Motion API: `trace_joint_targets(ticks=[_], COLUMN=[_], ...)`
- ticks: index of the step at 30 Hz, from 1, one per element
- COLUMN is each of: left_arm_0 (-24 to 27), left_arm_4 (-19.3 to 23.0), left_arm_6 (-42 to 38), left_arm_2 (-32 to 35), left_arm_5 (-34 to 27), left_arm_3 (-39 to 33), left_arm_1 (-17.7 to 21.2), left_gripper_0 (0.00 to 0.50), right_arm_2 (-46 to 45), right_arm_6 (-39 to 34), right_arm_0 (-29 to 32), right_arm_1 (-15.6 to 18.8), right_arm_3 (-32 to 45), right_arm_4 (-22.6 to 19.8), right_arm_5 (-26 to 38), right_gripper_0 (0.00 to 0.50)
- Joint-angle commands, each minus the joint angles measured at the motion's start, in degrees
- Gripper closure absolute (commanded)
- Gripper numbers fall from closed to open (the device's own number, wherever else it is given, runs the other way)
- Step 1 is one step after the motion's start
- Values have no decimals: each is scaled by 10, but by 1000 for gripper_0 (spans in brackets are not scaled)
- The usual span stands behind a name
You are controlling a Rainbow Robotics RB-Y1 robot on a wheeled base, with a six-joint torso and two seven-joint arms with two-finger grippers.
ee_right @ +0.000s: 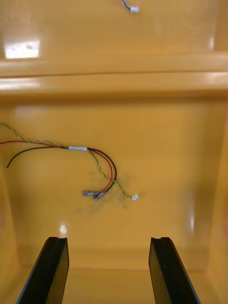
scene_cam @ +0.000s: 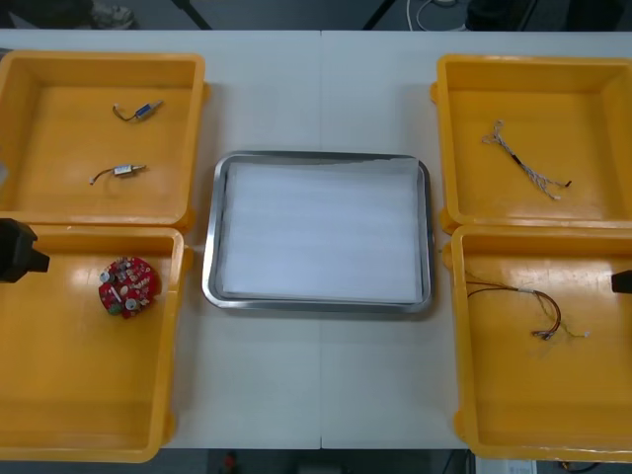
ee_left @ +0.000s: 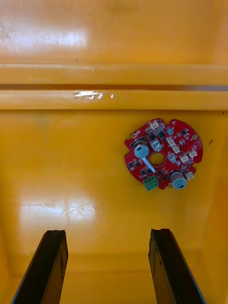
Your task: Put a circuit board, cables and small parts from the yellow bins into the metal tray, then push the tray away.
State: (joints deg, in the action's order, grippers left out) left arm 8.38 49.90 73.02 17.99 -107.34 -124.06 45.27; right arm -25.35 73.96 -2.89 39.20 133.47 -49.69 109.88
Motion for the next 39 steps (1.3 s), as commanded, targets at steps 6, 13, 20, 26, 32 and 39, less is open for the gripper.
trace_joint_targets(ticks=[6,13,20,26,32,39], left_arm_0=[-14,-40,-48,-53,-58,-63], left_arm_4=[2,-8,-22,-38,-50,-60], left_arm_6=[-19,-28,-39,-52,-59,-61], left_arm_2=[-43,-85,-128,-168,-195,-216], left_arm_5=[51,123,158,194,218,245], left_arm_3=[-5,-5,-4,-2,7,28], left_arm_1=[-19,-24,-24,-24,-24,-24], left_gripper_0=[0,0,0,0,0,0], right_arm_2=[9,38,84,93,94,124], right_arm_6=[-11,0,17,65,149,246], right_arm_0=[-11,18,25,31,31,31], right_arm_1=[23,24,24,24,25,40], right_arm_3=[36,36,36,35,-2,-56], right_arm_4=[28,32,37,36,30,26], right_arm_5=[1,1,-13,-44,-62,-113], right_gripper_0=[10,11,10,12,11,11])
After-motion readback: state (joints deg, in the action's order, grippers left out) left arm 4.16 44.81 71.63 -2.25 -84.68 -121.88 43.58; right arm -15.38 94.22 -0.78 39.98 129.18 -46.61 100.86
